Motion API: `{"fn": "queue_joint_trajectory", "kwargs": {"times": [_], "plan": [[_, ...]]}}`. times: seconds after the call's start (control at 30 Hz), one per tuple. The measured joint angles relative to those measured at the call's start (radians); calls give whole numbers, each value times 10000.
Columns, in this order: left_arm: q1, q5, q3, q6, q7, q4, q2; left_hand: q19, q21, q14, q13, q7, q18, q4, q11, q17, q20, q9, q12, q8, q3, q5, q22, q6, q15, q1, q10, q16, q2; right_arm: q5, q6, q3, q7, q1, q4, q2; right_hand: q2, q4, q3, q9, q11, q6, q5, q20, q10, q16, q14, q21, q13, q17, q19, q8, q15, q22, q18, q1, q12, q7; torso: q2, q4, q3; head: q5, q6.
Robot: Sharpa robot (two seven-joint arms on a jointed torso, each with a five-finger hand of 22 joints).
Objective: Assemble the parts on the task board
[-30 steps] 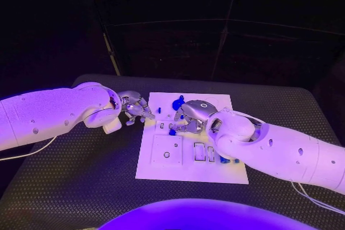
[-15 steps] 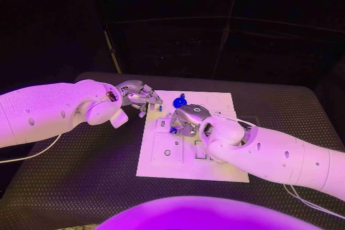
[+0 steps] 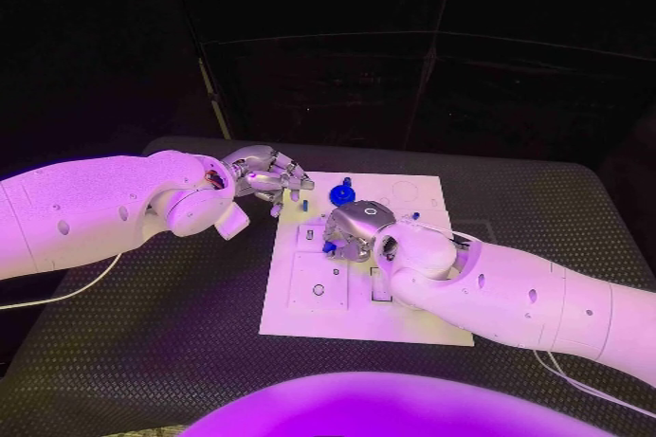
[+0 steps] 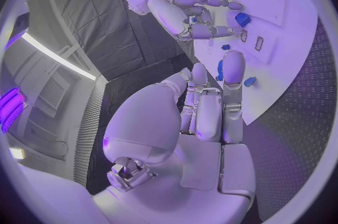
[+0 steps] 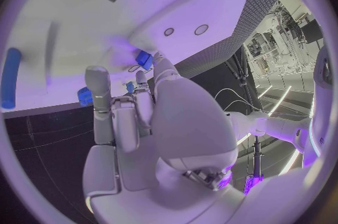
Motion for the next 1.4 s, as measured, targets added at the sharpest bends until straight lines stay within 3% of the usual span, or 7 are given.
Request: {"fn": "queue_joint_trajectory", "kwargs": {"times": [0.57,0.93,1.03,1.4], "plan": [[0,60,0,-16,43,-54,80,0,-76,0,-99,0,-2,-41,0,-17,0,-57,0,0,235,0,-38,1,0,-58,0,0,-58,-165,171,-28,-169,-4,-255,242,32,1,0,17,-37,260,-103,0,35,0,-35,47,-4,-3,0,1,-34,53,0,-114,75,-28,0,-7,-10,1,-54],[0,71,0,-15,43,-71,101,0,-76,0,-154,0,-3,-98,0,-16,0,-95,0,0,377,0,-62,1,0,-22,1,0,-94,-177,-6,-42,-319,-39,-299,270,349,32,250,16,-112,496,-32,-70,109,65,-37,158,13,-3,70,1,-102,221,1,-158,201,-145,-1,-5,-11,18,-67],[-1,72,0,-14,42,-76,103,0,-76,0,-167,0,-3,-101,0,-16,0,-105,0,0,425,0,-62,1,0,-22,1,0,-94,-178,-75,-43,-376,-42,-308,270,442,-56,421,16,-113,568,-253,-91,109,87,-34,158,64,-3,91,1,-105,252,1,-64,233,-148,-3,0,-11,19,-68],[-1,77,-1,-6,39,-83,106,0,-76,0,-173,0,-3,-109,0,-16,0,-109,0,0,443,0,-60,1,0,-22,1,0,-94,-177,-393,-66,-472,-79,-298,241,521,-164,611,15,-124,638,-353,-106,121,86,-34,195,72,-5,106,-39,-105,298,1,18,259,-150,-7,0,-11,22,-58]]}}
